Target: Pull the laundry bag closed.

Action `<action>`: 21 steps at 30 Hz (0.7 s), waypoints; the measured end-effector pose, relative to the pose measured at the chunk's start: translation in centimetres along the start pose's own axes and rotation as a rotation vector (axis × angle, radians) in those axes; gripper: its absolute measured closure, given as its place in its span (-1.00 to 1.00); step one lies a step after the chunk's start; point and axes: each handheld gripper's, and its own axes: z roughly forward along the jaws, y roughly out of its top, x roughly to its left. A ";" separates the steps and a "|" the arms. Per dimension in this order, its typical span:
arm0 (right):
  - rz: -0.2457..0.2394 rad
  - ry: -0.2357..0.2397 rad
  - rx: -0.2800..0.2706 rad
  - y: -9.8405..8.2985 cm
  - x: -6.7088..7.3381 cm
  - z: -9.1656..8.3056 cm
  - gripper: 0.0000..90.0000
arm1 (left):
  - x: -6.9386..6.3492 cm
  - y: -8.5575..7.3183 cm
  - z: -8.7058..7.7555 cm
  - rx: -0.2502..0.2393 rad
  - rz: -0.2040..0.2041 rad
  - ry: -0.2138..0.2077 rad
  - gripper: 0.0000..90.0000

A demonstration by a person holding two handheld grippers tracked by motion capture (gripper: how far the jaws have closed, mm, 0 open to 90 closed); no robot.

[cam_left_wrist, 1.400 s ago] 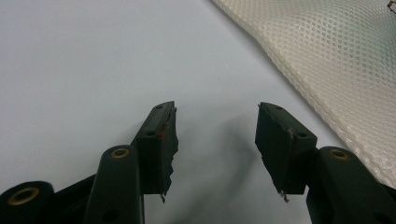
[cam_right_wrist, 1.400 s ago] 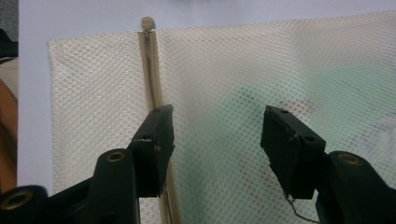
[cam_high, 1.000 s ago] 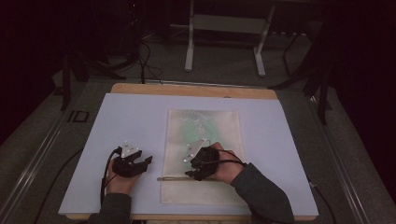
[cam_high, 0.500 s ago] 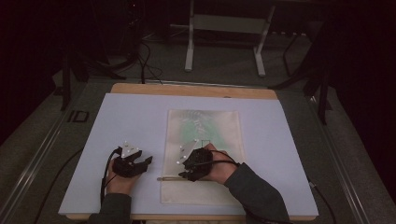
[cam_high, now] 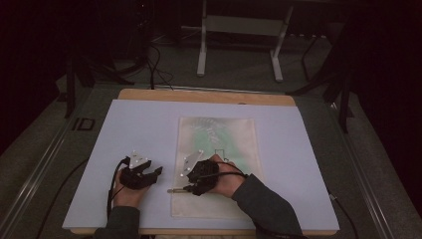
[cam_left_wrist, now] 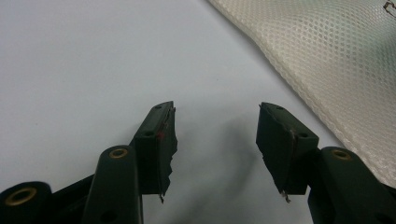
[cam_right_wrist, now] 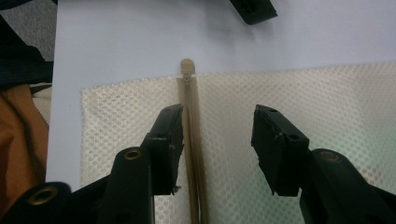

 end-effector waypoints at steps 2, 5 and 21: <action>-0.004 0.000 0.007 0.2 0.1 0.2 0.23 | 0.0 0.0 0.0 0.000 0.000 0.000 0.03; -0.015 0.004 0.004 0.5 0.0 0.5 0.32 | 0.0 0.0 0.0 0.000 0.000 -0.001 0.03; -0.006 0.045 -0.017 1.5 0.3 1.7 0.59 | 0.1 0.0 0.0 -0.006 -0.007 -0.007 0.03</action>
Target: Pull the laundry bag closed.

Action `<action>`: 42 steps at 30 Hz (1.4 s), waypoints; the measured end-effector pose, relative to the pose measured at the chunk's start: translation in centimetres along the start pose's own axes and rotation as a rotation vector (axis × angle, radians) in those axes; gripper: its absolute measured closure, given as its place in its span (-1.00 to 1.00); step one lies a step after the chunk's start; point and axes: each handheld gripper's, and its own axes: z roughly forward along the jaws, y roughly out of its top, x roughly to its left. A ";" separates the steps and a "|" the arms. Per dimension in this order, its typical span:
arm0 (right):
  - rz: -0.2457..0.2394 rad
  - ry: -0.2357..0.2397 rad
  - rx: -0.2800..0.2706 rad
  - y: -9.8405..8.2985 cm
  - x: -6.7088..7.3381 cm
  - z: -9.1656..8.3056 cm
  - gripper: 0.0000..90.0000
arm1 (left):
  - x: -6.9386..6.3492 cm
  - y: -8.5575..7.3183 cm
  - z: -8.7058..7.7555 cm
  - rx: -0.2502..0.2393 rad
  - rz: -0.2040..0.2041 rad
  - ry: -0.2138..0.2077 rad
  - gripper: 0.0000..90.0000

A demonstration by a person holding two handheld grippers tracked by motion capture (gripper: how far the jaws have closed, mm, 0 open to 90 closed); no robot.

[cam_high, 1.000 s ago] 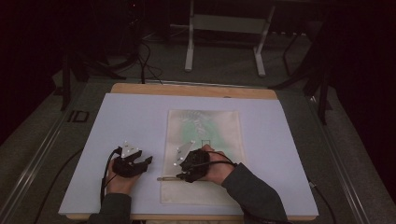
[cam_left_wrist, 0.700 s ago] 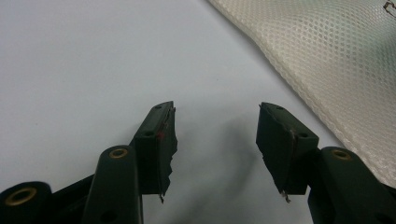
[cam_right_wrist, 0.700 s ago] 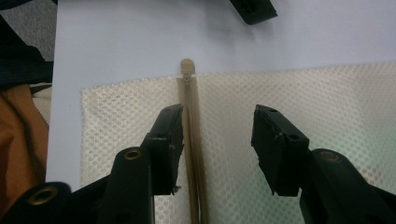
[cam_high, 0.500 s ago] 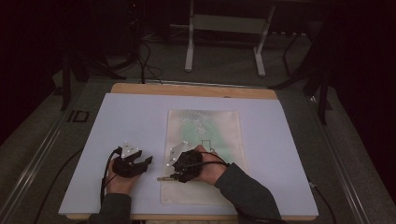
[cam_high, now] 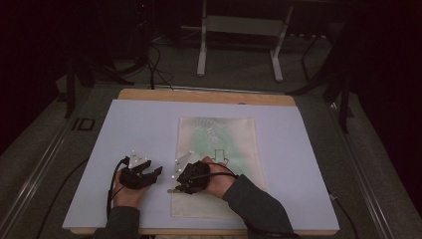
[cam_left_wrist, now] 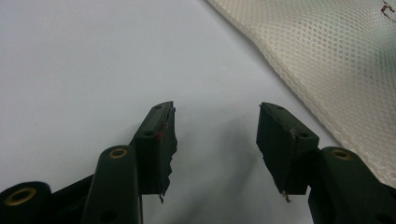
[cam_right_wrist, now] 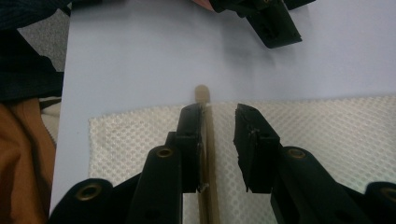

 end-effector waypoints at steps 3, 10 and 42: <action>0.013 0.009 -0.003 0.1 0.0 0.3 0.57 | 0.0 0.0 0.0 0.000 0.001 0.000 0.03; 0.011 0.023 0.004 0.4 0.2 1.1 0.66 | 0.0 0.0 0.0 -0.001 0.000 -0.002 0.03; 0.028 0.041 0.038 1.8 0.2 4.4 0.72 | 0.0 0.0 0.0 -0.002 -0.003 -0.004 0.02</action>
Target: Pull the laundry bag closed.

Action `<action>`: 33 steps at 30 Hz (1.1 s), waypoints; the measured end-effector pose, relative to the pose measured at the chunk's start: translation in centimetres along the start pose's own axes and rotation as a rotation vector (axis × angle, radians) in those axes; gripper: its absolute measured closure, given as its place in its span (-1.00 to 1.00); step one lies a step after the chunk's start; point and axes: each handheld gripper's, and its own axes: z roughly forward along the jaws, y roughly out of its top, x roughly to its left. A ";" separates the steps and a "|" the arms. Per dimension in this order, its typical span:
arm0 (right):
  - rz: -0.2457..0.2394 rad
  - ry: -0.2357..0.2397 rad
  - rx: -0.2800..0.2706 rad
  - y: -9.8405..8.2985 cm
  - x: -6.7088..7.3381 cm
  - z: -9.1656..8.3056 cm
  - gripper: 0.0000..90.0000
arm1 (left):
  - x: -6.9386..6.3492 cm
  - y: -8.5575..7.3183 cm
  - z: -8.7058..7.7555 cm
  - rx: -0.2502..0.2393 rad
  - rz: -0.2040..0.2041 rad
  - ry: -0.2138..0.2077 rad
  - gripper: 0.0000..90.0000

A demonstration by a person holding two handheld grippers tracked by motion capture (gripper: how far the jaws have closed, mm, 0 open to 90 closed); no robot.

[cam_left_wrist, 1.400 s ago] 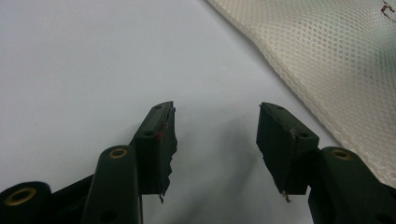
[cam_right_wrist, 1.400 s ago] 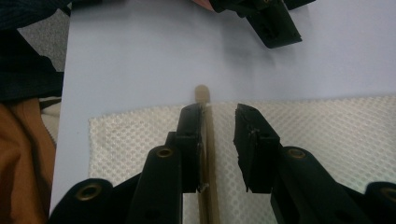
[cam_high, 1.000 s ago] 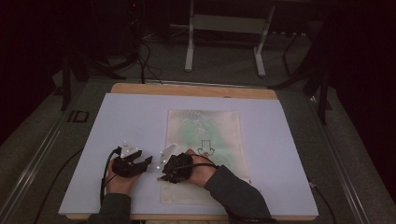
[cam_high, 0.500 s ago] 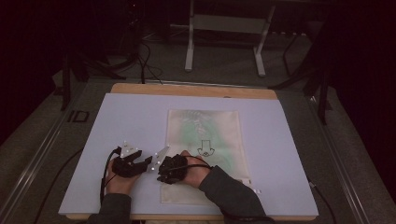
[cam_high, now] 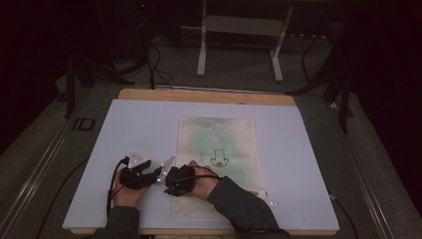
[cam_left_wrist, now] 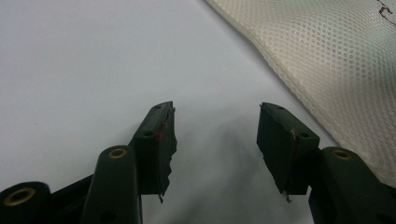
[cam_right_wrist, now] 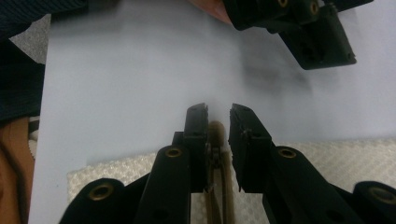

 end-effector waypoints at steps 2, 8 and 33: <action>-0.004 -0.005 0.005 0.1 0.0 0.2 0.72 | 0.0 0.0 0.0 0.000 0.001 0.000 0.02; -0.002 -0.010 0.024 0.0 0.0 0.8 0.72 | 0.0 0.0 0.0 0.000 0.001 0.000 0.02; -0.022 0.013 -0.045 -0.2 0.2 -0.8 0.80 | 0.0 0.0 0.0 -0.001 -0.001 -0.002 0.02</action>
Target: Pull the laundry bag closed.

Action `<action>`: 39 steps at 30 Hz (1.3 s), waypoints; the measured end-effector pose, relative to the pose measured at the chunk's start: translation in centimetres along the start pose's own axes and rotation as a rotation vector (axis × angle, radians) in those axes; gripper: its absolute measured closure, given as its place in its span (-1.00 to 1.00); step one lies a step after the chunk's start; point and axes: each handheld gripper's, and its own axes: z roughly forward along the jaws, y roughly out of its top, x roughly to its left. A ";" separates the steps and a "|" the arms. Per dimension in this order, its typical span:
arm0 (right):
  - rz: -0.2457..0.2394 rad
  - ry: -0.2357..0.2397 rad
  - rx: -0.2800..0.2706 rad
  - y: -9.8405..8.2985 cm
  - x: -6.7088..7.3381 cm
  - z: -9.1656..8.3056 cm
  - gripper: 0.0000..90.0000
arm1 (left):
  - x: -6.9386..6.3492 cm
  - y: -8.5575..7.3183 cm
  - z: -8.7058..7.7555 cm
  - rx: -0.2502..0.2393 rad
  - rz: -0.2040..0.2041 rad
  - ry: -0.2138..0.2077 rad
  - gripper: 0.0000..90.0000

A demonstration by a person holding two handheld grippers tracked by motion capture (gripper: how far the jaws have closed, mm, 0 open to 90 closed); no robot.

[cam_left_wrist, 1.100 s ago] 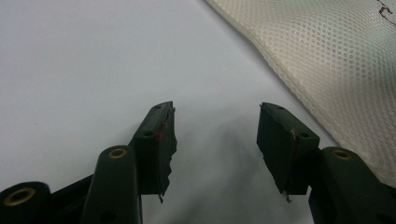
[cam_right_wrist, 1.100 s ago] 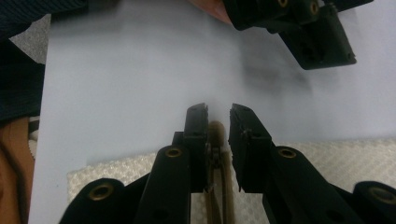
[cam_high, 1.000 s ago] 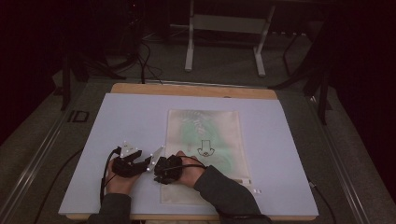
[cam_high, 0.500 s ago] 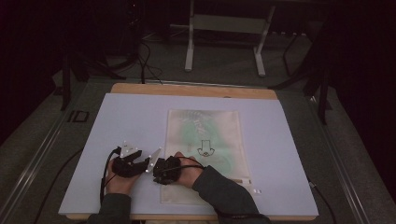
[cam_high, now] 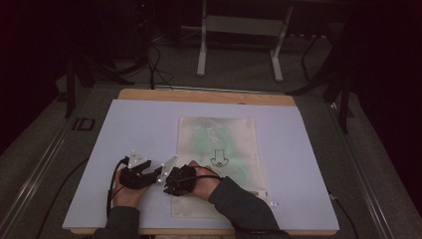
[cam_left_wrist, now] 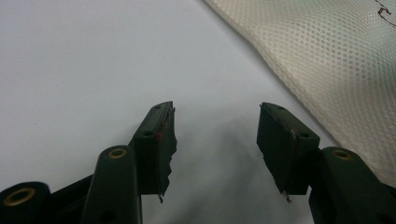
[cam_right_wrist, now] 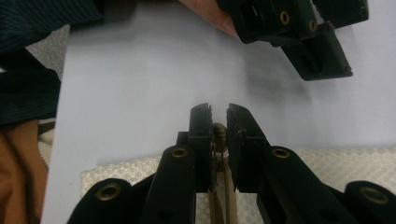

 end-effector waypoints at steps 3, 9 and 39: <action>0.005 0.006 -0.003 -0.4 0.2 -0.4 0.80 | 0.0 0.0 0.0 0.001 -0.003 -0.003 0.02; 0.001 0.005 -0.011 -1.1 0.6 -0.9 0.81 | 0.0 0.0 0.0 0.002 -0.003 -0.003 0.02; 0.032 0.017 0.033 -3.7 0.2 -1.6 0.76 | 0.0 0.0 0.0 -0.003 0.000 0.001 0.02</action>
